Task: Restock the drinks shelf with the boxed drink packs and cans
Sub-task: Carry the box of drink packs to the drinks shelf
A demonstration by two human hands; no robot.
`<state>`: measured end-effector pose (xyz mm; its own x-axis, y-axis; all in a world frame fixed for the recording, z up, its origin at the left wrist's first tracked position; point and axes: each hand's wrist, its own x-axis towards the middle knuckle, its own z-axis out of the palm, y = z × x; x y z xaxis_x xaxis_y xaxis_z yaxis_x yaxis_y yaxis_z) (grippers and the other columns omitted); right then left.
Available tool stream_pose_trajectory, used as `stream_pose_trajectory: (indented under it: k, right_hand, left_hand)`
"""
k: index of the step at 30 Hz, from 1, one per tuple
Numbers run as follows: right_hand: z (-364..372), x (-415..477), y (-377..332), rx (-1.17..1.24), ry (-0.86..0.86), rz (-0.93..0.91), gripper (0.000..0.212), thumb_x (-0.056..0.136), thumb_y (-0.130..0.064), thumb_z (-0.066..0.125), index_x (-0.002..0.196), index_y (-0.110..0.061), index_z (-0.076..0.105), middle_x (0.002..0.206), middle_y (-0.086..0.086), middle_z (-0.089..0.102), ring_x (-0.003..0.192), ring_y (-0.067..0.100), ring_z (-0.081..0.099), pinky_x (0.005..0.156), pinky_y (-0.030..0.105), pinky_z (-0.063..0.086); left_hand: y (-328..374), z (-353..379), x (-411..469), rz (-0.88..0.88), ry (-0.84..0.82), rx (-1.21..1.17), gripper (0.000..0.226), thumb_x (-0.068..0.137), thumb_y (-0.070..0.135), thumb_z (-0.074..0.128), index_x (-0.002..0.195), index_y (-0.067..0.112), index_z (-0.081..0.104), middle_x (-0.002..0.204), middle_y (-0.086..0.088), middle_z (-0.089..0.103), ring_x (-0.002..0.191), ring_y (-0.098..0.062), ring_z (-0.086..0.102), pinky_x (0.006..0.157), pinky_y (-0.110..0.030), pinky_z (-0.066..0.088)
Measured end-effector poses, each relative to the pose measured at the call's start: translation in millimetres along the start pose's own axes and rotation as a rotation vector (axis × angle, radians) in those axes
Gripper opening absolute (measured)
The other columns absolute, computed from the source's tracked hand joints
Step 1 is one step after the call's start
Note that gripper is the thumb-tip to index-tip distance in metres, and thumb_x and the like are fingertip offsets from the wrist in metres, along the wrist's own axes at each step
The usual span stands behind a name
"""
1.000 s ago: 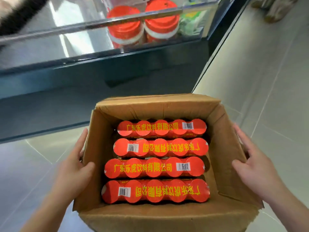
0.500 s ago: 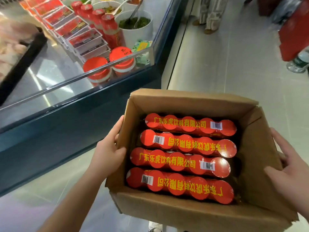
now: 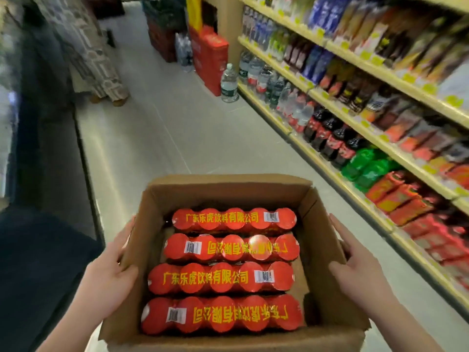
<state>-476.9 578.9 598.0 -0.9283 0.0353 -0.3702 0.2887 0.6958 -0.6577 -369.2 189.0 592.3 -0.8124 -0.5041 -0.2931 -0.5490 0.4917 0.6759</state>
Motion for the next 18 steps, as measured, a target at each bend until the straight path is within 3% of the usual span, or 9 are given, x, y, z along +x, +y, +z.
stream_pose_trajectory:
  k: [3,5,9,12,14,16,18]
  right_hand:
    - [-42,-8,50,0.08,0.066,0.058,0.092,0.088,0.003,0.055,0.144,-0.068,0.035,0.124,-0.021,0.062,0.085,0.001,0.063,0.068,0.024,0.049]
    - [-70,-17,79,0.118,0.113,0.106,0.089,0.09,0.004,0.053,0.144,-0.065,0.035,0.125,-0.022,0.059,0.091,-0.004,0.058,0.066,0.017,0.047]
    - [-124,-39,143,0.19,0.193,0.215,0.087,0.093,0.003,0.053,0.147,-0.063,0.034,0.125,-0.018,0.058,0.084,-0.001,0.062,0.062,0.017,0.048]
    - [-161,-58,191,0.242,0.259,0.297,0.09,0.09,0.004,0.054,0.145,-0.064,0.035,0.124,-0.015,0.062,0.072,0.006,0.069,0.058,0.019,0.049]
    - [-182,-75,220,0.284,0.326,0.338,0.091,0.089,0.008,0.054,0.145,-0.062,0.036,0.122,-0.017,0.06,0.067,0.004,0.067,0.054,0.013,0.046]
    - [-202,-92,247,0.318,0.4,0.39,0.093,0.088,0.011,0.054,0.145,-0.06,0.035,0.119,-0.017,0.06,0.07,-0.001,0.063,0.049,0.008,0.044]
    - [-219,-109,275,0.357,0.456,0.428,0.094,0.088,0.012,0.054,0.145,-0.06,0.035,0.122,-0.018,0.059,0.077,0.001,0.064,0.05,0.009,0.046]
  left_hand:
    - [50,39,3,0.101,-0.079,0.076,0.094,0.082,0.005,0.059,0.127,0.081,0.027,0.108,0.012,0.071,0.085,-0.009,0.068,0.073,-0.031,0.051]
    - [83,68,0,0.161,-0.148,0.127,0.09,0.079,0.011,0.06,0.131,0.077,0.029,0.109,0.01,0.073,0.086,-0.009,0.068,0.079,-0.036,0.051]
    - [143,131,-7,0.234,-0.262,0.158,0.089,0.076,0.012,0.065,0.136,0.07,0.033,0.119,0.008,0.068,0.089,-0.009,0.064,0.079,-0.035,0.049]
    - [178,183,-15,0.28,-0.436,0.054,0.091,0.067,0.013,0.062,0.134,0.07,0.039,0.13,0.012,0.066,0.108,-0.009,0.066,0.095,-0.042,0.052]
    - [203,220,-25,0.341,-0.495,0.053,0.092,0.068,0.01,0.061,0.139,0.065,0.04,0.133,0.01,0.066,0.114,-0.012,0.066,0.099,-0.046,0.052]
    - [231,258,-37,0.39,-0.528,0.051,0.093,0.075,0.0,0.06,0.143,0.06,0.039,0.134,0.011,0.064,0.118,-0.011,0.063,0.096,-0.042,0.053]
    - [256,295,-46,0.446,-0.574,0.105,0.093,0.076,0.004,0.059,0.142,0.064,0.036,0.135,0.013,0.063,0.118,-0.012,0.063,0.096,-0.044,0.055]
